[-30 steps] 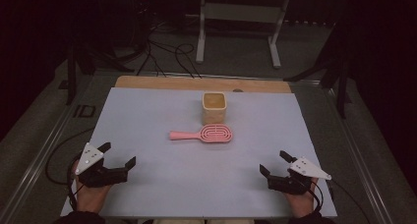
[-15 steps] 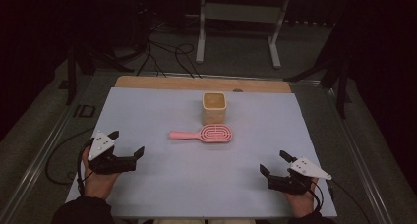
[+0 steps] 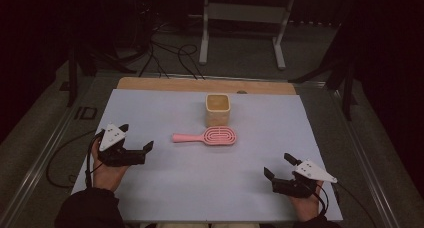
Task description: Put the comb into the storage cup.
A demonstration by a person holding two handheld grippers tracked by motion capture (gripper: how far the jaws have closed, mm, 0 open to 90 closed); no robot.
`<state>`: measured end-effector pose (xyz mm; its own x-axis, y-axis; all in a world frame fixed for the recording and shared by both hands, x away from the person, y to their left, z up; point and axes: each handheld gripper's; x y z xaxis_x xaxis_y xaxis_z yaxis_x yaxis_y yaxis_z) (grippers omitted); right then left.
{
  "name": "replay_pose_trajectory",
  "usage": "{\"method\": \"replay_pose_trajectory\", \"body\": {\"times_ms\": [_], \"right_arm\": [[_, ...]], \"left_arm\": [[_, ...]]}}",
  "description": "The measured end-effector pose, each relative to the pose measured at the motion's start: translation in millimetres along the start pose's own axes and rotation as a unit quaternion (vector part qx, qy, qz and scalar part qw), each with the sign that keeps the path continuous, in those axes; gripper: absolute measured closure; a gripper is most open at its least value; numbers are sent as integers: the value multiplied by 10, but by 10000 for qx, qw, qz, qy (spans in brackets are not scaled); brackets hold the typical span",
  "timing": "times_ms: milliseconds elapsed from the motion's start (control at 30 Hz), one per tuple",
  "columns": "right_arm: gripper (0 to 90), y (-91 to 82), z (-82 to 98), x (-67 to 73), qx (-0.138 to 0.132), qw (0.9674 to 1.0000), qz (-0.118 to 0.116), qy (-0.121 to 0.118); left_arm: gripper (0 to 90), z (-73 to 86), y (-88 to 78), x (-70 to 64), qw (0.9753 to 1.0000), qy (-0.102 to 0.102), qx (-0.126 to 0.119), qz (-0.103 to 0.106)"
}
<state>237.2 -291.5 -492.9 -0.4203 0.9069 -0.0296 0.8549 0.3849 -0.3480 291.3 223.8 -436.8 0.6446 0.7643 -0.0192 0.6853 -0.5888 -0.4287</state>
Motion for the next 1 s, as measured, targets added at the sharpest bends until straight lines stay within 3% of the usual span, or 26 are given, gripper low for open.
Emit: {"method": "replay_pose_trajectory", "body": {"times_ms": [500, 767, 1000], "right_arm": [[87, 26, 12, 3, 42, 10000, -45, -10], [86, 28, 16, -3, 53, 10000, -64, 32], [86, 36, 13, 6, 67, 9999, -87, 41]], "left_arm": [[0, -172, 141, 72, 9999, 93, 116, -46], [0, -235, 281, 88, 9997, 89, 226, -1], [1, -299, 476, 54, 9988, 220, 442, 53]]}}
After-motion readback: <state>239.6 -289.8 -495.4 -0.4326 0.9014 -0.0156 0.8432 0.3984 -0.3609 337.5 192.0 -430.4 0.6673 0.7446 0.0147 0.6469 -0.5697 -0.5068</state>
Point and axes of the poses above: each handheld gripper's, and its own axes: y roughly forward along the jaws, z roughly out of its underside, x roughly to its left, and after that the axes turned 9 degrees about z, right-handed
